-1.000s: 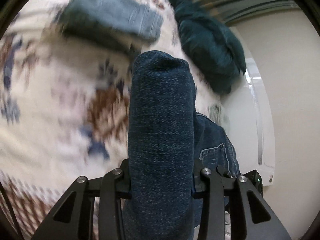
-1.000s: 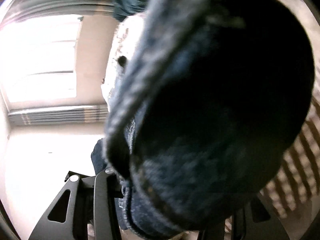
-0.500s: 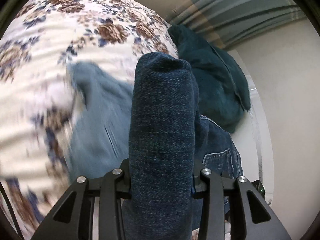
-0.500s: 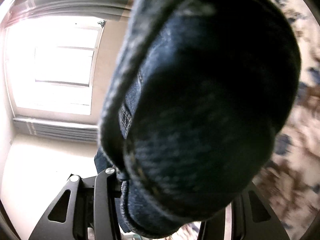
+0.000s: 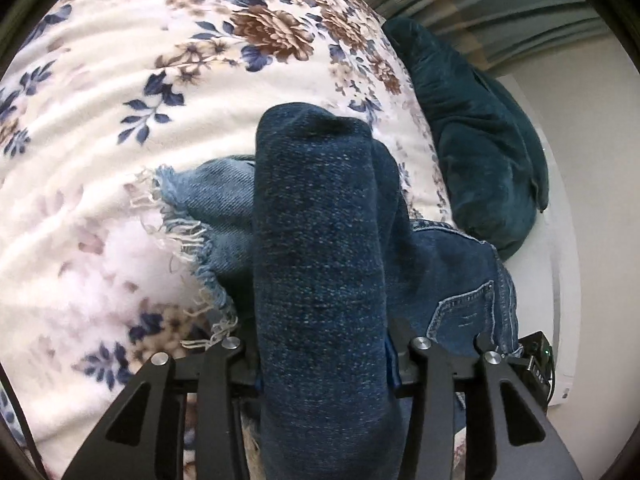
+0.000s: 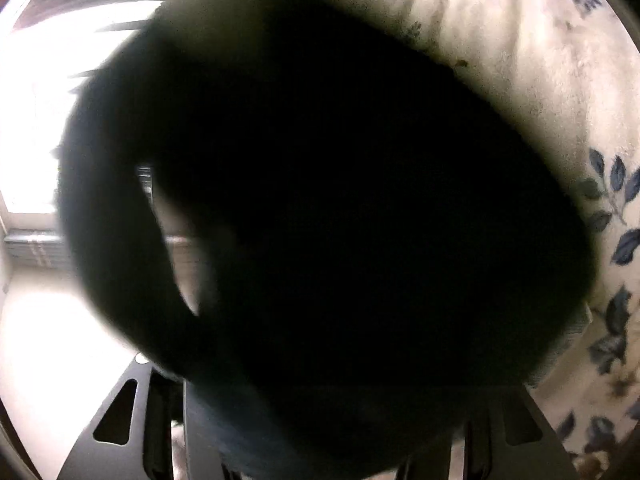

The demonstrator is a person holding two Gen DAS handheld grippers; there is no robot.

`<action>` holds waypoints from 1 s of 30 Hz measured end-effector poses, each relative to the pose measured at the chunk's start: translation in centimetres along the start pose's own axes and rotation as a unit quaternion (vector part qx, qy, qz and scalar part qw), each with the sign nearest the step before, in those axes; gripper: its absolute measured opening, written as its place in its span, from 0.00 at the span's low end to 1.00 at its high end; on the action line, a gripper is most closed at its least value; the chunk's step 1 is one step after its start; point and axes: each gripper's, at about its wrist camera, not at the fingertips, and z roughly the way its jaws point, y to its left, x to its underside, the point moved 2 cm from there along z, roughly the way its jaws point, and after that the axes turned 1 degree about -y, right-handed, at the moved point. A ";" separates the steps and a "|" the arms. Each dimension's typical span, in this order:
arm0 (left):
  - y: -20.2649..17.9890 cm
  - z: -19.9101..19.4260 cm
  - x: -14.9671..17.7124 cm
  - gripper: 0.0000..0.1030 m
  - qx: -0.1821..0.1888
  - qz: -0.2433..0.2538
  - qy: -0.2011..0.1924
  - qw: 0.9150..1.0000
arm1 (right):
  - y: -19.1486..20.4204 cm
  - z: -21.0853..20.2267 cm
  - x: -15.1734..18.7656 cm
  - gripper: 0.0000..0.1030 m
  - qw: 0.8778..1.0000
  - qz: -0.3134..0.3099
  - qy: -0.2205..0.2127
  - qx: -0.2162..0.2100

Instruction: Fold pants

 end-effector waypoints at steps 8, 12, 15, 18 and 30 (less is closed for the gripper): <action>-1.7 -3.8 2.2 0.61 -0.075 -0.027 -0.034 0.996 | 1.8 -2.5 -3.1 0.74 0.991 -0.052 0.025 0.117; -4.9 -6.4 6.0 0.97 -0.210 0.012 -0.080 0.974 | 5.3 -2.5 -1.5 0.92 0.951 -0.168 0.017 0.258; -7.4 -7.3 9.1 0.98 -0.265 0.034 -0.088 0.960 | 7.8 -2.8 -0.2 0.92 0.909 -0.247 -0.005 0.336; -9.6 -8.1 11.7 0.98 -0.284 0.039 -0.083 0.954 | 10.4 -8.6 2.6 0.92 0.870 -0.310 -0.038 0.381; -20.1 -14.1 16.3 0.98 -0.314 0.097 -0.128 0.936 | 26.7 -24.7 9.2 0.94 0.834 -0.365 -0.096 0.404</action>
